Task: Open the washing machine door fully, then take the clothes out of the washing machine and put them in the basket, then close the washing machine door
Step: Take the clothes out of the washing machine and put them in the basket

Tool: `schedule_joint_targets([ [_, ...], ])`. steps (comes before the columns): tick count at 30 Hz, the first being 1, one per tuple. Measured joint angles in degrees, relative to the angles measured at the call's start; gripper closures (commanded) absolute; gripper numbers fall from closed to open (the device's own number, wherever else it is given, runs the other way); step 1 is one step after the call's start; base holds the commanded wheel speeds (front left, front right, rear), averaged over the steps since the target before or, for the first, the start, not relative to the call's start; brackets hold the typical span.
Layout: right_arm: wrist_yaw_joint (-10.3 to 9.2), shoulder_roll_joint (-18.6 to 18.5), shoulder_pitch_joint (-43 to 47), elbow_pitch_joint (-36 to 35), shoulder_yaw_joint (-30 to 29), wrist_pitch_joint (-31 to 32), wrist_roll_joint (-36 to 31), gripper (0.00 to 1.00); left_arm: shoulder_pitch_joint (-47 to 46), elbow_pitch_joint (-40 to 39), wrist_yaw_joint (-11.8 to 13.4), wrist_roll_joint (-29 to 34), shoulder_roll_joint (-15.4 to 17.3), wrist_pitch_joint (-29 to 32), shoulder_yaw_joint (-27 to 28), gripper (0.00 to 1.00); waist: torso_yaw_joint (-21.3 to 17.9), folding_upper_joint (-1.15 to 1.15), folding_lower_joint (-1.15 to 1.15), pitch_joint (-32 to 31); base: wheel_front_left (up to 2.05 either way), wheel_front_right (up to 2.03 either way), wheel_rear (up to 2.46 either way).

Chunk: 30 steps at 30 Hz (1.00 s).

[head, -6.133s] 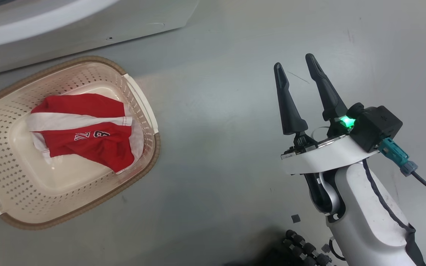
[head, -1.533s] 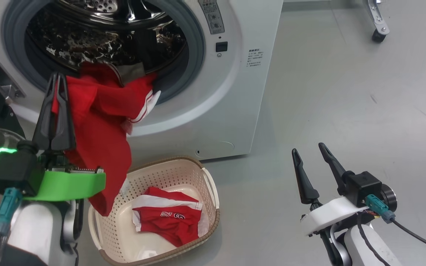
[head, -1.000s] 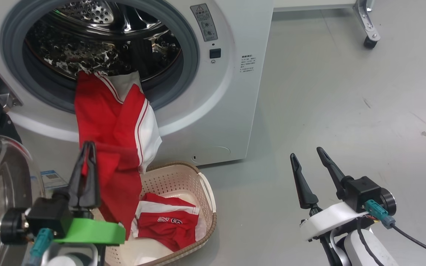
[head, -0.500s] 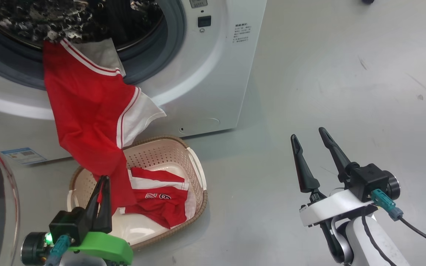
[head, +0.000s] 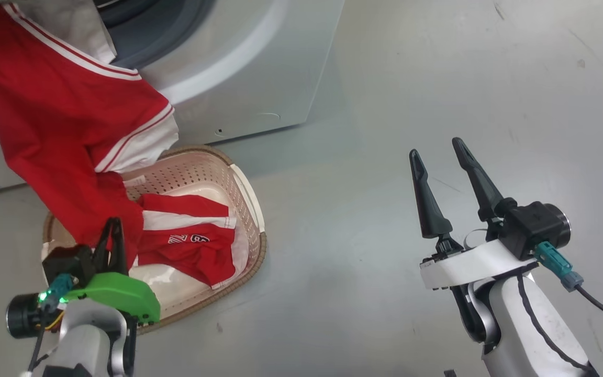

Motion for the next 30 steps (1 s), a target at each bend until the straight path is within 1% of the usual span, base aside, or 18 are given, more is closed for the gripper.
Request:
schedule_joint_targets([
  [7,-0.63,0.0,-3.26,-2.35,-0.04,-0.01,0.13,0.0,-7.94,6.46,-0.02,-1.0,0.18,0.46,1.33,1.0,-1.88,0.0,0.0,5.75,0.0,0.0,0.0],
  [8,-0.96,0.0,-3.79,-2.66,-0.04,-0.01,0.27,0.0,-8.96,7.24,-0.32,-1.0,0.26,0.59,1.31,1.0,-2.08,0.0,0.0,6.57,0.0,0.0,0.0],
  [15,-1.01,0.0,-7.04,-2.93,-0.19,-0.01,0.58,0.0,-14.07,13.83,-1.48,-1.51,0.43,0.56,1.69,1.0,-3.01,0.0,0.0,11.68,0.0,0.0,0.0],
  [20,-1.02,0.0,-7.77,-2.81,-0.03,-0.01,0.62,0.0,-16.1,17.67,-1.97,-1.98,0.42,-0.04,2.23,1.0,-3.12,0.0,0.0,13.63,0.0,0.0,0.0],
  [24,-1.03,0.0,-8.4,-2.48,0.12,-0.01,0.94,0.0,-17.94,20.27,-2.48,-2.01,0.45,-1.0,2.61,1.0,-2.79,0.0,0.0,14.02,0.0,0.0,0.0],
  [25,-1.37,0.0,-8.59,-2.34,0.12,-0.01,1.14,0.0,-18.23,21.06,-2.56,-2.02,0.45,-1.27,2.64,1.0,-2.71,0.0,0.0,13.97,0.0,0.0,0.0],
  [26,-1.51,0.0,-8.64,-2.15,0.13,-0.01,1.2,0.0,-18.37,21.74,-2.82,-2.09,0.44,-1.54,2.64,0.97,-2.63,0.0,0.0,13.86,0.0,0.0,0.0],
  [27,-1.51,-0.01,-8.64,-1.92,0.18,-0.01,1.2,0.0,-18.53,22.48,-3.05,-2.18,0.43,-1.53,2.65,0.82,-2.56,0.0,0.0,13.72,0.0,0.0,0.0],
  [28,-1.51,0.0,-8.64,-1.78,0.2,-0.01,1.2,0.0,-18.72,23.16,-3.33,-2.56,0.41,-1.54,2.58,0.62,-2.48,0.0,0.0,13.56,0.0,0.0,0.0],
  [29,-1.52,-0.01,-8.64,-1.64,0.18,-0.01,1.3,0.0,-18.87,23.8,-3.52,-2.81,0.38,-1.57,2.46,0.54,-2.38,0.0,0.0,13.4,0.0,0.0,0.0],
  [30,-1.52,-0.01,-8.64,-1.45,0.14,-0.01,1.54,0.0,-19.07,24.53,-3.57,-3.1,0.26,-1.94,2.37,0.43,-2.25,0.0,0.0,13.24,0.0,0.0,0.0],
])
